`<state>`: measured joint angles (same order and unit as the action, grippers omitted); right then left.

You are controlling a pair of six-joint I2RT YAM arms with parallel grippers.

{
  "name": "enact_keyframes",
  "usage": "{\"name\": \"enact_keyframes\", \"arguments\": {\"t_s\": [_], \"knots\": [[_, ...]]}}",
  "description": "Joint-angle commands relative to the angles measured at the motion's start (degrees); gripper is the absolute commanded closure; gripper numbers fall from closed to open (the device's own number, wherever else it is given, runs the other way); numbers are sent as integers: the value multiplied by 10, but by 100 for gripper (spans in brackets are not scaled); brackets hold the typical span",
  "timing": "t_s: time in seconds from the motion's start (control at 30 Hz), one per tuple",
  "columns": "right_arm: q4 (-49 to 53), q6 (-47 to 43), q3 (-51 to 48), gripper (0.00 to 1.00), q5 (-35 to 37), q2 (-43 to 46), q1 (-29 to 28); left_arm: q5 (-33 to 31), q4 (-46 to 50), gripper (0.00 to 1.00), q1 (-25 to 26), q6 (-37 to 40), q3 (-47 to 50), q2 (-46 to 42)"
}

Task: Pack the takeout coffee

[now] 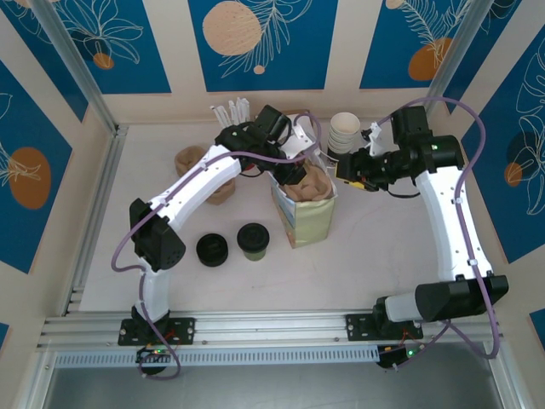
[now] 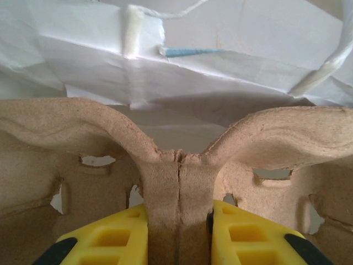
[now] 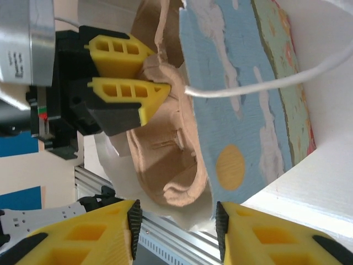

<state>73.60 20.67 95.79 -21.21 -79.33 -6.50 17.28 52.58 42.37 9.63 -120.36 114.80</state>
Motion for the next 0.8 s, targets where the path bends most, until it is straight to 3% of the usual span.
{"name": "enact_keyframes", "arguments": {"t_s": [0.0, 0.77], "knots": [[-13, 9, -11, 55, -1, -10, -12, -10, 24, 75, 11, 35, 5, 15], [-14, -17, -5, 54, 85, -65, -54, -5, 25, 75, 32, 82, 36, 27]]}}
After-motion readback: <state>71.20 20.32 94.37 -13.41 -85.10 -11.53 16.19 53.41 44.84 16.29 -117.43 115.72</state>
